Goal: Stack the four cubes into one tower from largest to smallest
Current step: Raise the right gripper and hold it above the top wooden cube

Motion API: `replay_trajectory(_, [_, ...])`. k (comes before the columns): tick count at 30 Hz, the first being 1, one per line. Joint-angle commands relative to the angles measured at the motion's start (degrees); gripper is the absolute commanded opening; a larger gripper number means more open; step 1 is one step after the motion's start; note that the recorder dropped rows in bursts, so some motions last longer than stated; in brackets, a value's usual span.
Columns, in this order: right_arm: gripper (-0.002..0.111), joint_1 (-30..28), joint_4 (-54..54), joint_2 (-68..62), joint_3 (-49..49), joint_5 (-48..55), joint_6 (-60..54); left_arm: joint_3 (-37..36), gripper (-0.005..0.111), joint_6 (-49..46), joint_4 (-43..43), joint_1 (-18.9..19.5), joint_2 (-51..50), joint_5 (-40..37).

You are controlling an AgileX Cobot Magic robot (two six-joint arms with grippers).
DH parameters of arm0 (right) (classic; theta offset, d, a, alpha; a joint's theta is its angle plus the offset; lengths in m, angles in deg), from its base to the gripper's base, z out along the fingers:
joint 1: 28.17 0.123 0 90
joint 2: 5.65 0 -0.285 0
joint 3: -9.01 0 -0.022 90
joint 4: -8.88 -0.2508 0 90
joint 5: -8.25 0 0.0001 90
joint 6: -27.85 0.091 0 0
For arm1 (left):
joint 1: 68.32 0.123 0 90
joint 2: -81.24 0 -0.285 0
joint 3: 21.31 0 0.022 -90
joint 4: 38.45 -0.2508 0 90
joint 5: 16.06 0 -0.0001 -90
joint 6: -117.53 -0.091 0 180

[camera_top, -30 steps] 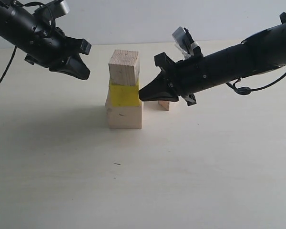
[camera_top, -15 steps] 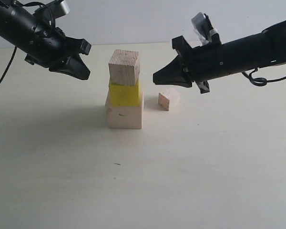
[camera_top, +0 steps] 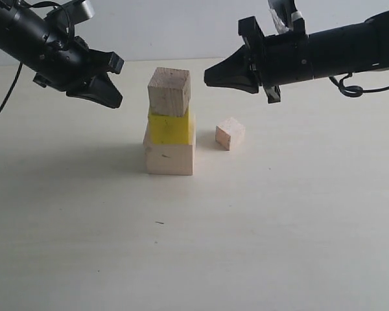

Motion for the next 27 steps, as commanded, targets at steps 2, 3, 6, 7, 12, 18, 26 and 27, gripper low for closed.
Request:
replay_trajectory(2, [0.0,0.1,2.62,0.66,1.48,-0.79,1.89,-0.14,0.0,-0.26,0.41,0.04,0.54,-0.57])
replay_trajectory(3, [0.0,0.1,2.62,0.54,1.48,-0.79,1.89,-0.14,0.0,-0.26,0.41,0.04,0.54,-0.57])
replay_trajectory(6, [0.0,0.1,2.4,-0.17,1.48,-0.79,1.89,-0.14,0.0,-0.26,0.41,0.04,0.54,-0.57])
replay_trajectory(7, [0.0,0.1,2.25,-0.42,1.48,-0.66,1.89,-0.14,0.0,-0.26,0.41,0.04,0.54,-0.45])
replay_trajectory(12, [0.0,0.1,0.64,-1.73,1.59,0.65,1.65,-0.14,0.0,-0.39,0.41,0.04,0.54,-0.2])
replay_trajectory(18, [0.0,1.45,0.4,-2.23,1.95,0.65,0.81,-0.14,0.0,-0.39,0.41,0.04,0.54,-0.2])
replay_trajectory(26, [0.0,2.03,0.73,-2.71,2.55,-0.62,0.81,-0.14,0.0,-0.51,0.41,0.04,0.54,-0.45])
replay_trajectory(27, [0.0,2.03,0.73,-2.84,2.55,-0.62,0.81,-0.14,0.0,-0.51,0.41,0.04,0.54,-0.45])
